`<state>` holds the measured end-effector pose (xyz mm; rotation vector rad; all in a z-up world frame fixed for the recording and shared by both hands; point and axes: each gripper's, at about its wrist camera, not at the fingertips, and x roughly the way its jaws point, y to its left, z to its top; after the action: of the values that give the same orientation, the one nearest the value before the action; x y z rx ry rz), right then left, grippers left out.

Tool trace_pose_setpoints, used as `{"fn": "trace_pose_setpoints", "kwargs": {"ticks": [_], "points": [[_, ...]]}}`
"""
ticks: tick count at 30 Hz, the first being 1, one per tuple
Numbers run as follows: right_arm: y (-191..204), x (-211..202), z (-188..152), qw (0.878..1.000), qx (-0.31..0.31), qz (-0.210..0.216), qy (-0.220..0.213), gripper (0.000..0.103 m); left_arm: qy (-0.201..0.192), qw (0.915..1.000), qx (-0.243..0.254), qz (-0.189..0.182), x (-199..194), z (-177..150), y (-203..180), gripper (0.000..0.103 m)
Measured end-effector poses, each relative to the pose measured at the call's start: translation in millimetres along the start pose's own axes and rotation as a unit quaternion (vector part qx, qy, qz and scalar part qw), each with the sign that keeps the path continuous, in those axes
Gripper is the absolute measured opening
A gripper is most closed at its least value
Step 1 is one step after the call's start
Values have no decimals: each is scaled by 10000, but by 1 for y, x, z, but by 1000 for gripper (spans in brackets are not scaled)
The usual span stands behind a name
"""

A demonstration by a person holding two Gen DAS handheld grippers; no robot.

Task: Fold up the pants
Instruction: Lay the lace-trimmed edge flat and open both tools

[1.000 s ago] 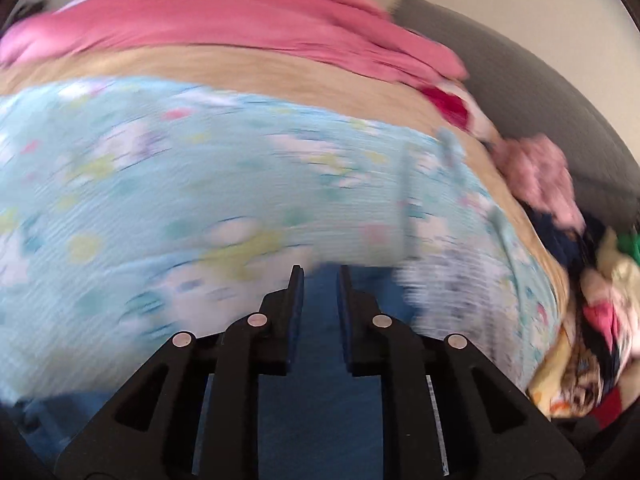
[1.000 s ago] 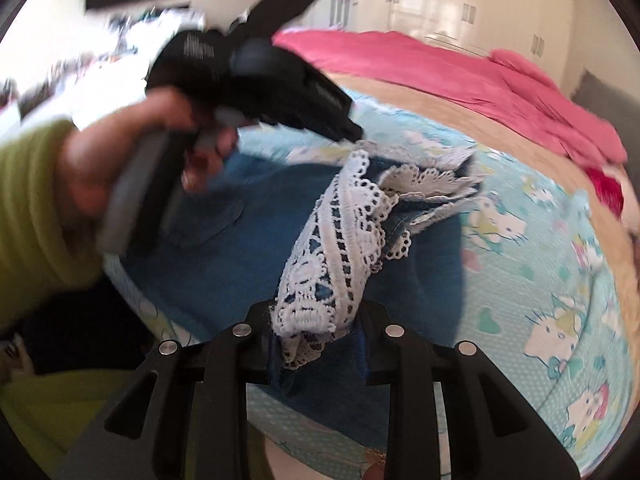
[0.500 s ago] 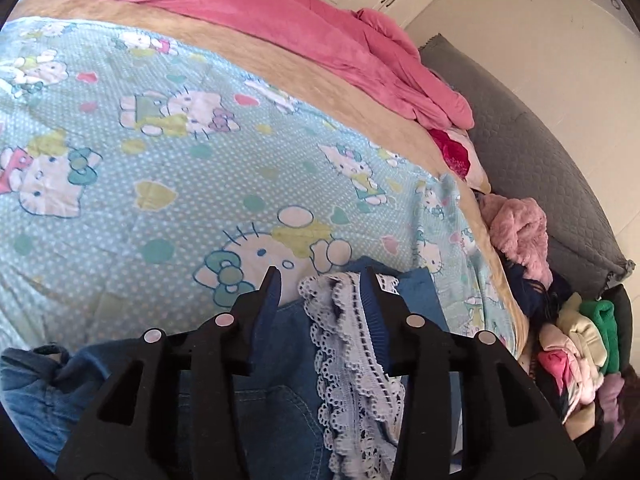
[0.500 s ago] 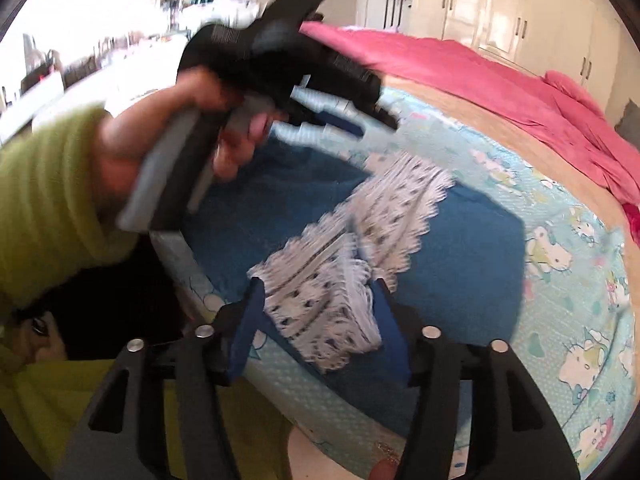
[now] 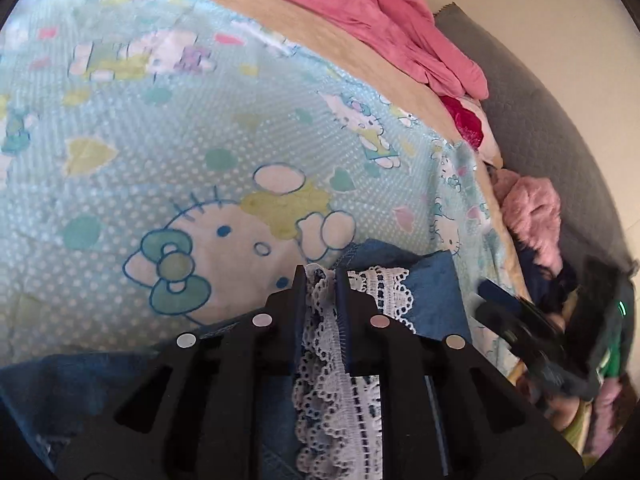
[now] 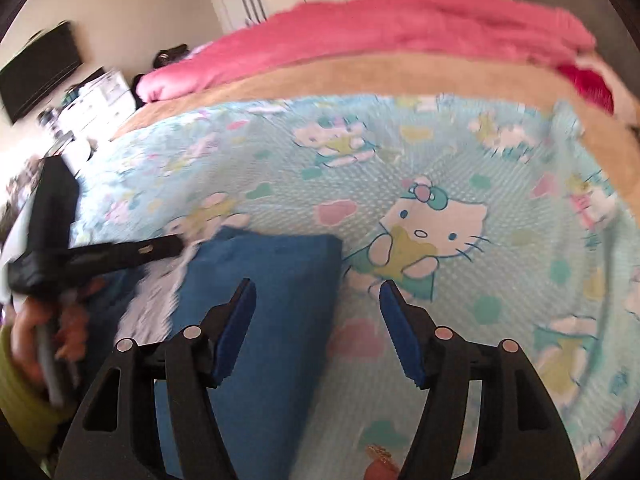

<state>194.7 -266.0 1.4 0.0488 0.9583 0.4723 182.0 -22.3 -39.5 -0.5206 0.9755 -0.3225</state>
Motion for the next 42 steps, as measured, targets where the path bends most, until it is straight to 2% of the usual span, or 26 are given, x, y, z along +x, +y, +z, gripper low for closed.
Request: {"fn": "trace_pose_setpoints", "kwargs": {"ticks": [1, 4, 5, 7, 8, 10, 12, 14, 15, 19, 20, 22, 25, 27, 28, 30, 34, 38, 40, 41, 42], "points": [[-4, 7, 2, 9999, 93, 83, 103, 63, -147, 9998, 125, -17, -9, 1, -8, 7], [2, 21, 4, 9992, -4, 258, 297, 15, -479, 9972, 546, 197, -34, 0, -23, 7], [10, 19, 3, 9996, -170, 175, 169, 15, -528, 9963, 629, 261, -38, 0, -25, 7], [15, 20, 6, 9996, -280, -21, 30, 15, -477, 9934, 835, 633, -35, -2, -26, 7], [16, 23, 7, 9995, -296, -129, -8, 15, -333, 9918, 874, 869, -24, -3, -21, 8], [20, 29, 6, 9978, -442, -496, -33, 15, -113, 9926, 739, 960, -7, -3, -9, 11], [20, 35, 5, 9955, -541, -778, -22, 20, -117, 9936, 637, 926, -3, -4, -1, 23], [16, 34, 3, 9942, -573, -915, -31, 32, -197, 9937, 621, 911, -9, -4, 3, 32], [15, 32, 2, 9940, -568, -934, -38, 34, -209, 9937, 611, 915, -12, -4, 4, 35], [5, 8, -1, 9961, -336, -765, -281, 41, -320, 9907, 719, 1112, -35, -9, 1, 36], [5, 3, -1, 9965, -299, -701, -355, 48, -353, 9894, 776, 1178, -39, -11, -3, 39], [4, -20, -7, 9968, -226, -512, -573, 61, -435, 9881, 825, 1226, -53, -17, -6, 46], [10, -43, -20, 9958, -347, -442, -729, 64, -530, 9881, 825, 1186, -71, -27, -10, 58], [15, -56, -29, 9950, -419, -460, -782, 72, -604, 9869, 887, 1207, -79, -35, -16, 67], [17, -61, -33, 9945, -454, -465, -821, 81, -623, 9859, 936, 1236, -83, -40, -17, 68], [24, -72, -45, 9927, -612, -556, -882, 84, -636, 9844, 992, 1305, -91, -53, -19, 72], [30, -83, -64, 9909, -785, -685, -853, 84, -559, 9852, 973, 1295, -102, -77, -20, 73], [31, -89, -81, 9918, -774, -649, -783, 84, -357, 9903, 847, 1043, -104, -106, -22, 73], [34, -88, -91, 9923, -837, -582, -702, 84, -241, 9930, 721, 909, -103, -116, -21, 66], [36, -86, -95, 9926, -865, -545, -648, 84, -133, 9948, 638, 783, -100, -122, -21, 58], [37, -84, -98, 9930, -881, -489, -610, 84, 6, 9960, 581, 682, -95, -128, -23, 56]]}}
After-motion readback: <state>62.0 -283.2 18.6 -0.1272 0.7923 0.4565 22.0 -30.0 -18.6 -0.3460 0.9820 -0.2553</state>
